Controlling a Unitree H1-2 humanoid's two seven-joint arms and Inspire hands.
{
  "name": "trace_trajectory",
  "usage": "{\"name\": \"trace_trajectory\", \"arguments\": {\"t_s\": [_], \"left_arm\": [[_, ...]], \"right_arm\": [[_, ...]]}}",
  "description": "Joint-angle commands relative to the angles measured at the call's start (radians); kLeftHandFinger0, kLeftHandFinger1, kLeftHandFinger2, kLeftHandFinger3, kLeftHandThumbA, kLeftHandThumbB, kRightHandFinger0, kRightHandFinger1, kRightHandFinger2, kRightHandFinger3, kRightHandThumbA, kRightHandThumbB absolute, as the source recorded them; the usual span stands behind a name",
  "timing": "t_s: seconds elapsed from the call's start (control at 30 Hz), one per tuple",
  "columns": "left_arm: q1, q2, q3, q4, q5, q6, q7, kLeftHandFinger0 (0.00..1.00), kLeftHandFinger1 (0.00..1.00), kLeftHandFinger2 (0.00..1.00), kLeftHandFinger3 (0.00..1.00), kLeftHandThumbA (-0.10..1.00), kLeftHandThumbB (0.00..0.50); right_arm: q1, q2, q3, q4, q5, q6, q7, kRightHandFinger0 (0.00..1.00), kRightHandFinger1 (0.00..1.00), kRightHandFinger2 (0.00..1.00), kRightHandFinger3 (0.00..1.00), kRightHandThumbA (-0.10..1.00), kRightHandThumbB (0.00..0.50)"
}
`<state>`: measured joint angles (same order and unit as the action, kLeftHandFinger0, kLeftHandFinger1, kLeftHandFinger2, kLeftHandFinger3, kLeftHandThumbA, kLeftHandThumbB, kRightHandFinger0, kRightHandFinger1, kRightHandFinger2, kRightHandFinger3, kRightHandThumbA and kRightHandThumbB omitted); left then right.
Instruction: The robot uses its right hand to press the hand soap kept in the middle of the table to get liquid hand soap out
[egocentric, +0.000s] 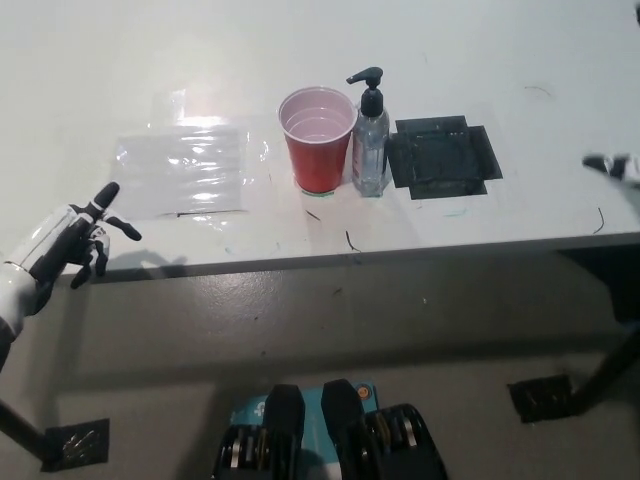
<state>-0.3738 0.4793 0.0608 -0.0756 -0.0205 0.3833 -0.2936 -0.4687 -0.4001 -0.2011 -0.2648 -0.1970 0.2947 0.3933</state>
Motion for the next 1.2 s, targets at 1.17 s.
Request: {"name": "trace_trajectory", "arguments": {"t_s": [1.17], "left_arm": [[-0.038,-0.002,0.02,-0.012,0.008,-0.017,0.021,0.07,0.06,0.14,0.38,0.87,0.016]], "right_arm": [[0.283,0.237,-0.221,0.196,0.364,-0.081,-0.254,0.63,0.8,0.9,0.96,1.0,0.378]]}}
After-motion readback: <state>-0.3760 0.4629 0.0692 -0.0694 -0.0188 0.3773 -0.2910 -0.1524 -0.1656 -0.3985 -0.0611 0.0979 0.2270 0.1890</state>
